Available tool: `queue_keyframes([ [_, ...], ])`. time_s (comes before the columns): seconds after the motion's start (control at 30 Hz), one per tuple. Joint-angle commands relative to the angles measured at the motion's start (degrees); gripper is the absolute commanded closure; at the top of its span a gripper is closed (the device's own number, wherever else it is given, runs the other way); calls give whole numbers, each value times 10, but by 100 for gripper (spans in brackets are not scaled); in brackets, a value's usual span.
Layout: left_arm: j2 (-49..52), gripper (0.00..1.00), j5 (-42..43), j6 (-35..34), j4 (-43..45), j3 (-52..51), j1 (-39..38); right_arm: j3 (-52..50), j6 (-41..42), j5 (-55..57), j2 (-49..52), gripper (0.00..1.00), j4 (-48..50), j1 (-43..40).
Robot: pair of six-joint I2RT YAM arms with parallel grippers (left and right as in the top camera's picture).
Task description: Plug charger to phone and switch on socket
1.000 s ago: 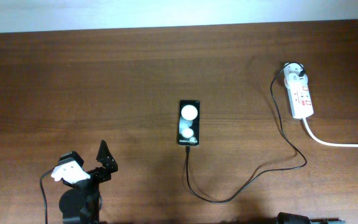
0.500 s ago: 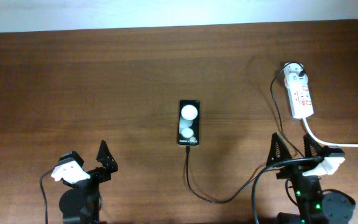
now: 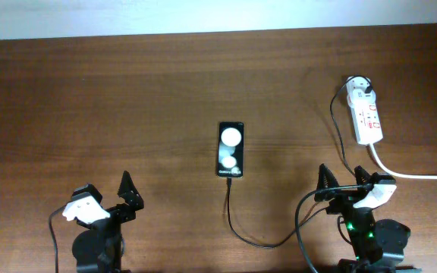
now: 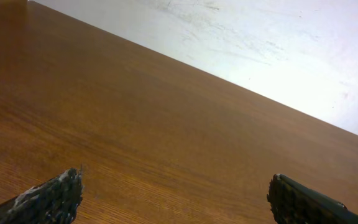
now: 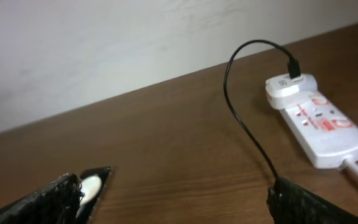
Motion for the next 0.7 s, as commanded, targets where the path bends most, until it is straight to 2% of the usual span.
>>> queue_keyframes([
  [0.0,-3,1,4,-3,0,-2,2,-8,-108,-25,-5,1,7,4],
  [0.07,-3,1,4,-3,0,-2,2,-9,-162,-25,-5,1,8,4],
  [0.17,-3,1,4,-3,0,-2,2,-9,-191,-18,-5,1,8,4],
  [0.4,-3,1,4,-3,0,-2,2,-10,-190,-6,-6,1,9,4],
  [0.53,-3,1,4,-3,0,-2,2,-10,-153,-3,-6,1,10,4],
  [0.67,-3,1,4,-3,0,-2,2,-10,-152,7,-6,1,10,4],
])
